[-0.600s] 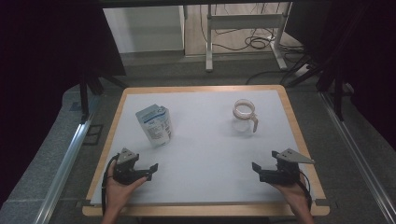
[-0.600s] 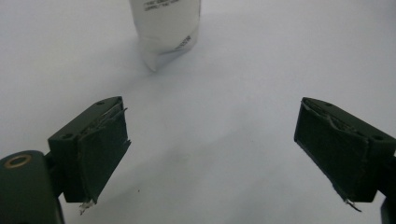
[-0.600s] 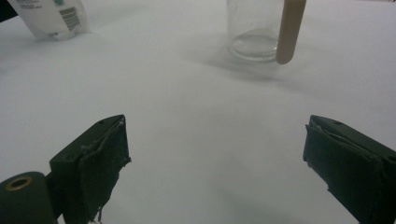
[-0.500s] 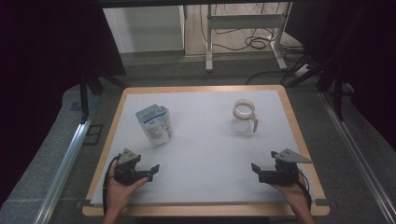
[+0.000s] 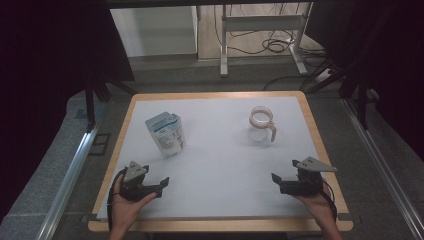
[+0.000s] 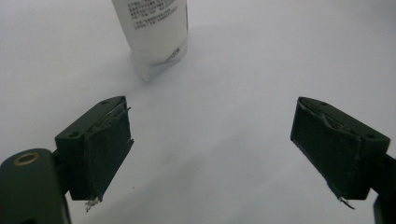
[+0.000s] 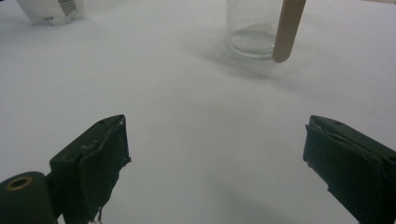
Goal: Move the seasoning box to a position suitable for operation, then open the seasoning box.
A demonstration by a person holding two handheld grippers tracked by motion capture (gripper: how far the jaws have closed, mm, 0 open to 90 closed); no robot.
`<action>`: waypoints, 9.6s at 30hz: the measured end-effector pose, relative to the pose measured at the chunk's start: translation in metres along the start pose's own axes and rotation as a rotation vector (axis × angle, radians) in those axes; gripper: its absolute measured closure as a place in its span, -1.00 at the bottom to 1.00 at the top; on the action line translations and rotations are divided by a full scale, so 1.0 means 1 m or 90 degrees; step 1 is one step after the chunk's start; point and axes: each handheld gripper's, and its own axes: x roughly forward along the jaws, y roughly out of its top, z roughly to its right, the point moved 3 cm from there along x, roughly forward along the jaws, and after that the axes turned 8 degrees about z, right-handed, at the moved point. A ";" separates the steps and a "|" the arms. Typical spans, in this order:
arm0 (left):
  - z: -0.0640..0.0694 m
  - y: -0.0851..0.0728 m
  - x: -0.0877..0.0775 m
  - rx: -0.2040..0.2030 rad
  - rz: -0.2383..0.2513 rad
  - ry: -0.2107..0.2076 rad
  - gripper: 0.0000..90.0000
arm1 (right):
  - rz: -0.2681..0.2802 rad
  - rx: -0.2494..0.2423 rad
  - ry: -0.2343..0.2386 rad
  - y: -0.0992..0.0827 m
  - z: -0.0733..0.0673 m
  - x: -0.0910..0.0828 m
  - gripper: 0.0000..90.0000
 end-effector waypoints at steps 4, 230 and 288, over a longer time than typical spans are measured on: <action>-0.005 0.001 0.003 -0.011 0.003 -0.012 -0.70 | 0.007 0.001 -0.007 0.011 0.004 0.002 -0.83; 0.026 0.000 0.025 0.008 -0.005 -0.116 -0.50 | 0.063 -0.072 0.026 0.041 -0.023 -0.016 1.00; 0.138 0.101 0.114 0.089 0.013 -0.286 0.73 | 0.061 -0.084 0.009 0.041 -0.023 -0.017 1.00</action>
